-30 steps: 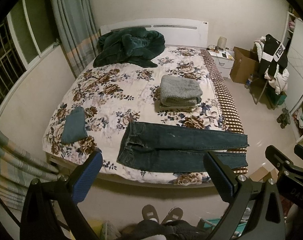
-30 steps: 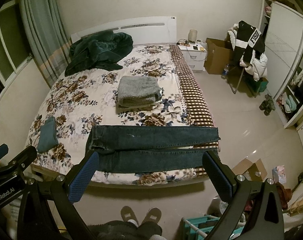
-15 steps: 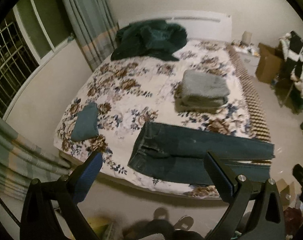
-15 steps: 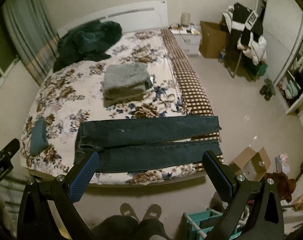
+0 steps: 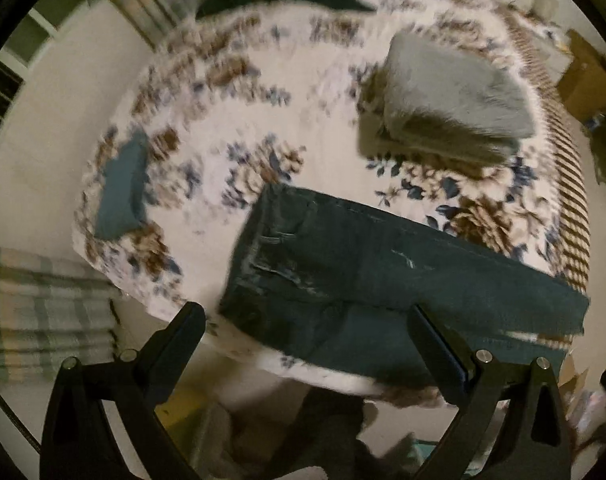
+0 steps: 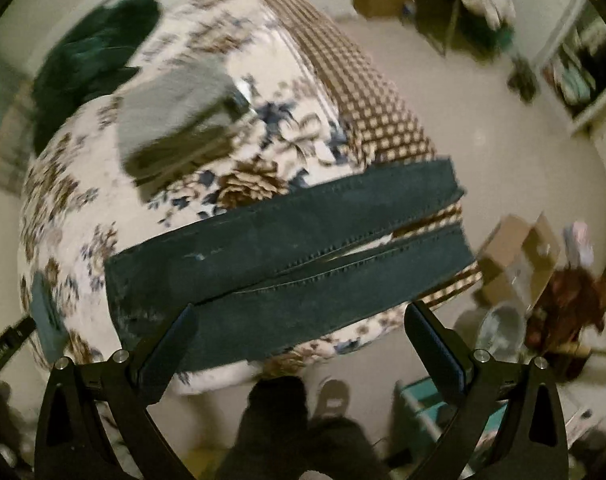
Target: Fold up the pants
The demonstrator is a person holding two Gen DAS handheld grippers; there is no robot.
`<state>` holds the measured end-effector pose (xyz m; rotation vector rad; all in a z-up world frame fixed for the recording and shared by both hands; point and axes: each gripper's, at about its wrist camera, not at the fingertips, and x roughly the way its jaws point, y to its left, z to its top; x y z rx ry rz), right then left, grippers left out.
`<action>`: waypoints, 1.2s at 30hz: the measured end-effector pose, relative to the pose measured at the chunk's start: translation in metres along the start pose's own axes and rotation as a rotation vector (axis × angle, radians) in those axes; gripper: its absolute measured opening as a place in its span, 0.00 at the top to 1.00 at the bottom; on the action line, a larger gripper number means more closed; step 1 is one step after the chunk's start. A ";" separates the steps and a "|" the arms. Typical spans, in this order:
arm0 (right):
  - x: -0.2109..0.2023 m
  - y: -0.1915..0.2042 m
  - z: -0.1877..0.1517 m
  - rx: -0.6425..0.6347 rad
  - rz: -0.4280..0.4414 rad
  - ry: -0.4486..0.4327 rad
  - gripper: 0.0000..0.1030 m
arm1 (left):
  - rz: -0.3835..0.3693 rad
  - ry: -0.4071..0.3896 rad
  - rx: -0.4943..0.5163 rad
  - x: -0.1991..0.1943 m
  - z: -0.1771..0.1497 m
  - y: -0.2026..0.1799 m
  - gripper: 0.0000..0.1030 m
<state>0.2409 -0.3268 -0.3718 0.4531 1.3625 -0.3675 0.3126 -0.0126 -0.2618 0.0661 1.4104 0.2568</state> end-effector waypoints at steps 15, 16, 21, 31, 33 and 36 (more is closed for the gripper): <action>0.338 -0.048 0.135 0.482 -0.051 0.357 0.00 | -0.101 0.529 -0.153 0.265 0.098 -0.140 0.00; 0.355 -0.057 0.140 0.517 -0.062 0.369 0.00 | -0.084 0.548 -0.161 0.279 0.100 -0.147 0.00; 0.401 -0.089 0.153 0.637 -0.095 0.373 0.06 | -0.022 0.574 -0.206 0.317 0.100 -0.154 0.52; 0.428 -0.096 0.146 0.634 0.005 0.321 0.91 | -0.123 0.312 -0.270 0.260 0.063 -0.107 0.95; 0.413 -0.088 0.139 0.591 0.021 0.288 0.94 | -0.163 0.247 -0.279 0.233 0.050 -0.093 0.96; 0.386 -0.086 0.125 0.533 0.072 0.252 0.95 | -0.223 0.166 -0.306 0.190 0.018 -0.064 0.97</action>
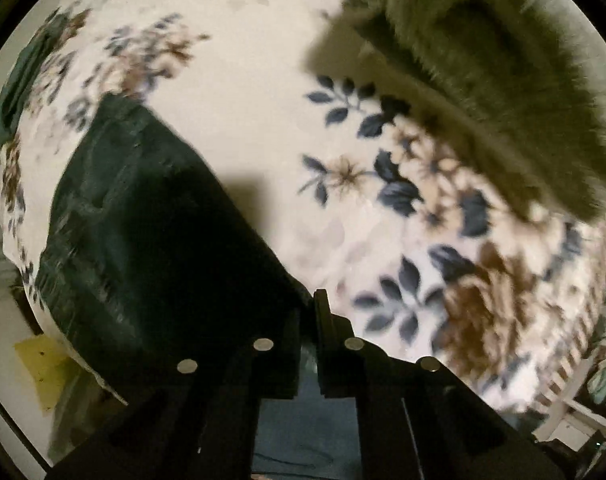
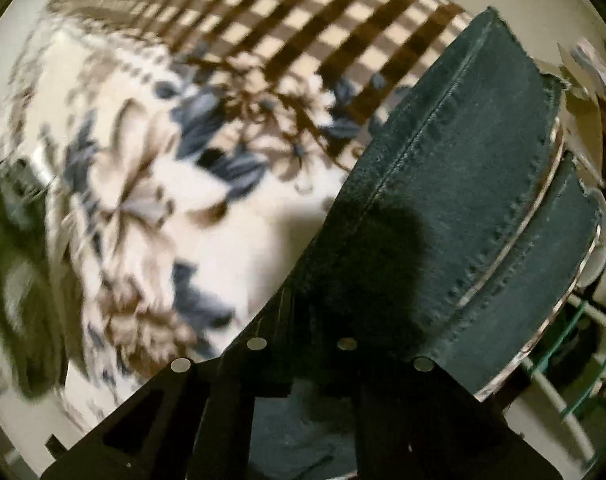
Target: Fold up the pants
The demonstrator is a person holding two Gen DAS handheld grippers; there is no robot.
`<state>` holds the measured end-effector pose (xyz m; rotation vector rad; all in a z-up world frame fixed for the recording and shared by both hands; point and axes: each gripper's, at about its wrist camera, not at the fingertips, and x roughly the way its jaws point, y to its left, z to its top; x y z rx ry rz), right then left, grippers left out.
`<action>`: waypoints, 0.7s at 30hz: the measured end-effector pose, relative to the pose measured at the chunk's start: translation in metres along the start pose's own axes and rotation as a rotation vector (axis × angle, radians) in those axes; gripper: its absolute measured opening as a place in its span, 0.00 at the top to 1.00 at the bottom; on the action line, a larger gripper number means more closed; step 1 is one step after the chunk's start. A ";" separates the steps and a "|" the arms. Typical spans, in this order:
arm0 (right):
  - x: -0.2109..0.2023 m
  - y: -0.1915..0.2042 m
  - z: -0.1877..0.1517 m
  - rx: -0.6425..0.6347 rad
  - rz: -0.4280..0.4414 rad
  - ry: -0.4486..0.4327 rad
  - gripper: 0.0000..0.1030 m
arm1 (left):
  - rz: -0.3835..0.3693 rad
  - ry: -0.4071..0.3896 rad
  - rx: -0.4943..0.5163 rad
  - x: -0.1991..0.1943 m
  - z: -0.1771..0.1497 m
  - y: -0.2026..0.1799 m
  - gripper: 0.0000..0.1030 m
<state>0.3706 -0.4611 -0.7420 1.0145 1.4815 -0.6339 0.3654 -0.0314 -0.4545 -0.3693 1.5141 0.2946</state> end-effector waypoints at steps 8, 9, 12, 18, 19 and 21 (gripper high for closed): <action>-0.048 -0.079 -0.069 -0.129 0.085 0.000 0.96 | -0.063 -0.057 -0.023 -0.028 -0.127 0.069 0.98; -0.051 -0.094 -0.073 -0.144 0.077 0.004 0.96 | -0.061 -0.041 -0.037 -0.021 -0.143 0.077 0.98; -0.040 -0.133 -0.094 -0.176 0.027 0.021 0.96 | -0.037 0.026 -0.091 0.015 -0.179 0.102 0.98; 0.015 -0.189 -0.118 -0.176 -0.033 0.056 0.96 | -0.043 0.058 -0.145 0.069 -0.193 0.124 0.95; 0.021 -0.194 -0.120 -0.186 -0.031 0.055 0.95 | -0.060 0.053 -0.157 0.070 -0.193 0.125 0.94; 0.031 -0.204 -0.122 -0.202 -0.025 0.075 0.89 | -0.096 0.026 -0.155 0.063 -0.193 0.128 0.93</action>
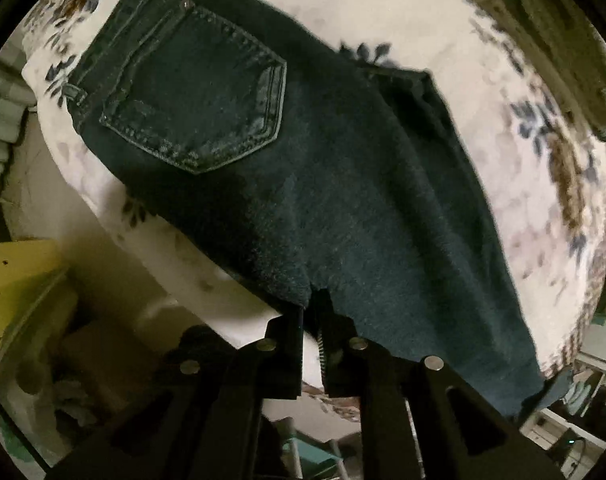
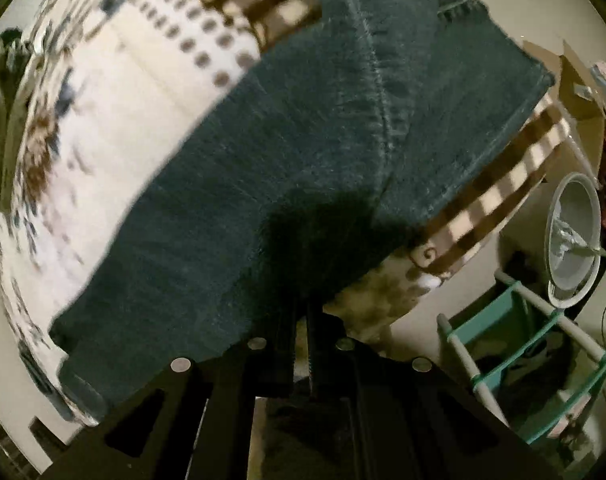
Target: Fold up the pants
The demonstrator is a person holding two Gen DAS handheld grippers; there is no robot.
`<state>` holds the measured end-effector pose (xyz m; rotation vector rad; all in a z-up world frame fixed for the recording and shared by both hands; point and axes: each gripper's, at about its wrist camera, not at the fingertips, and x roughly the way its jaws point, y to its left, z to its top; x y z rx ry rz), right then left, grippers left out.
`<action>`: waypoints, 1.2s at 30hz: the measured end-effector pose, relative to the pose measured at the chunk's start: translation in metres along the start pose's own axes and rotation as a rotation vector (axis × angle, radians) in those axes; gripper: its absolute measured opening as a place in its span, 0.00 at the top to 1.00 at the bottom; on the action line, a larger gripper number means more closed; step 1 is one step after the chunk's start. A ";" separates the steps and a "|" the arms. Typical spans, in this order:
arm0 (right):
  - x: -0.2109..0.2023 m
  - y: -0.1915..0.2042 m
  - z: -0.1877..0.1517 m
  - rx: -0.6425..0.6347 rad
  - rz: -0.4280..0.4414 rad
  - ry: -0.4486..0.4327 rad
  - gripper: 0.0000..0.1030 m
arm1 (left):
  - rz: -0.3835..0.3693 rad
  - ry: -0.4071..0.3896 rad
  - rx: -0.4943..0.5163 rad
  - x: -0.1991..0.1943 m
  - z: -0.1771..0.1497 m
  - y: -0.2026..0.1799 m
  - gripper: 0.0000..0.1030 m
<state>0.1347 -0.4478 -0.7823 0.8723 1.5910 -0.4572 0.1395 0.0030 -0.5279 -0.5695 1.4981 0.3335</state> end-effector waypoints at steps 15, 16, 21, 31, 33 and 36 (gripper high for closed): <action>-0.097 -0.083 0.099 0.130 0.090 -0.339 0.17 | 0.090 -0.065 0.130 0.020 -0.004 -0.033 0.26; -0.095 -0.081 0.110 0.141 0.089 -0.335 0.16 | 0.104 -0.063 0.141 0.025 -0.003 -0.035 0.26; -0.074 -0.098 0.135 0.186 -0.071 -0.263 0.52 | 0.125 -0.041 0.161 0.039 -0.003 -0.035 0.26; -0.103 -0.195 0.065 0.414 0.022 -0.245 0.47 | 0.111 -0.058 0.153 0.018 0.017 0.011 0.26; -0.105 -0.167 0.052 0.349 0.058 -0.236 0.43 | 0.115 -0.078 0.129 0.006 0.023 0.022 0.26; -0.094 -0.091 0.032 0.198 0.129 -0.163 0.39 | 0.128 -0.113 0.097 -0.009 0.046 0.049 0.26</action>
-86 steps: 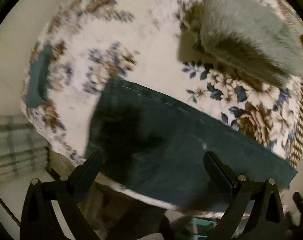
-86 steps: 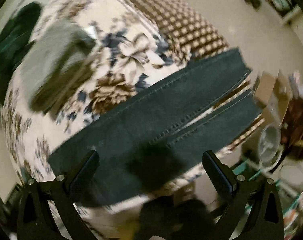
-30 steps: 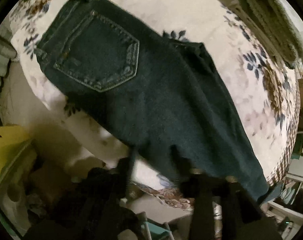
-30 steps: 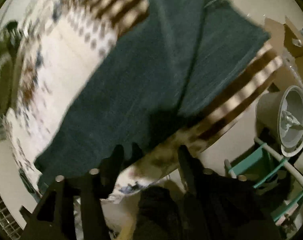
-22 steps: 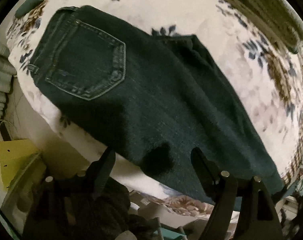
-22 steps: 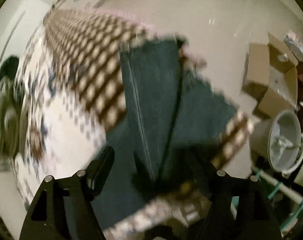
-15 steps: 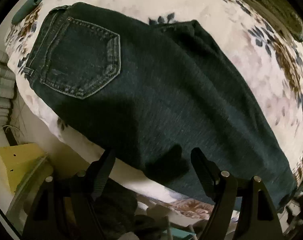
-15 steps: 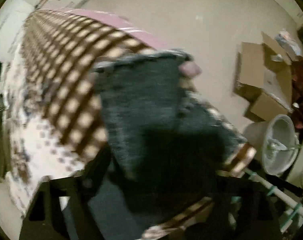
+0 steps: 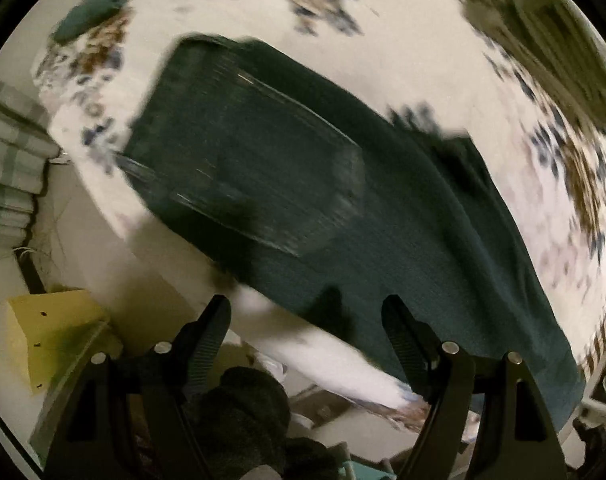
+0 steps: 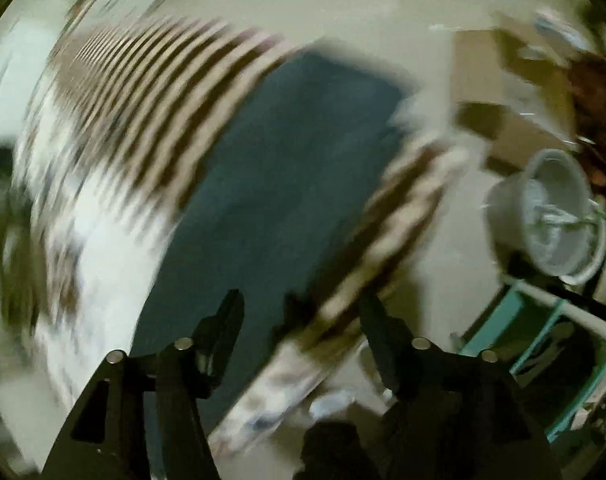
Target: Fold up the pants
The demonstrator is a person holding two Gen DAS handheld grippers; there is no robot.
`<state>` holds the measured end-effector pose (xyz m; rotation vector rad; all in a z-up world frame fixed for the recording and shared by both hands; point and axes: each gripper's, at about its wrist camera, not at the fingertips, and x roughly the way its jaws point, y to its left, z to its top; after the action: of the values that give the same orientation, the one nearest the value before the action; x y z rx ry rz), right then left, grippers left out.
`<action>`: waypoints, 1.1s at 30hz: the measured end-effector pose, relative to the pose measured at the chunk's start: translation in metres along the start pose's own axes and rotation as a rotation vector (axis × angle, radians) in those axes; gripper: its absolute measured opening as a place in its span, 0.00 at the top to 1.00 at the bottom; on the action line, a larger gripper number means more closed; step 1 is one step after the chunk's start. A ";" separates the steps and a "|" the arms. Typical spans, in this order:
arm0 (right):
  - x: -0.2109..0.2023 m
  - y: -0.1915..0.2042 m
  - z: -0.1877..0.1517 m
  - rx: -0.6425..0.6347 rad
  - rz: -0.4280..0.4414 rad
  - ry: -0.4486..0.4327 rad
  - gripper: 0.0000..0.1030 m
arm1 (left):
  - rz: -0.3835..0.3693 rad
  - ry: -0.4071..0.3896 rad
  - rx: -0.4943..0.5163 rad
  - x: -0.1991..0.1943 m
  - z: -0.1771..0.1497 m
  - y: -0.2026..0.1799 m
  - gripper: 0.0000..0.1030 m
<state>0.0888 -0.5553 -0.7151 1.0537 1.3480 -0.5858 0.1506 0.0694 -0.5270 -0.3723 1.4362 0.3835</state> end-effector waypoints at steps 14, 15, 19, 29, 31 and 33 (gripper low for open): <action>0.159 0.410 -0.230 -0.776 0.108 0.444 0.38 | 0.102 -0.058 -0.029 0.024 0.102 0.105 0.26; 0.173 0.421 -0.238 -0.788 0.080 0.472 0.38 | 0.100 -0.048 -0.025 0.026 0.104 0.110 0.26; 0.217 0.444 -0.249 -0.747 -0.062 0.522 0.62 | 0.076 -0.004 0.005 0.043 0.116 0.126 0.26; 0.189 0.432 -0.193 -0.438 -0.020 0.445 0.96 | -0.054 0.047 0.059 0.058 0.119 0.161 0.26; 0.193 0.426 -0.185 -0.417 -0.017 0.460 0.95 | -0.083 0.046 0.058 0.061 0.119 0.166 0.26; 0.201 0.422 -0.187 -0.447 -0.016 0.491 0.94 | -0.128 0.062 0.057 0.069 0.120 0.168 0.26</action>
<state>0.3932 -0.1588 -0.7748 0.8411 1.8105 -0.0160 0.1835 0.2757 -0.5865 -0.4302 1.4719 0.2286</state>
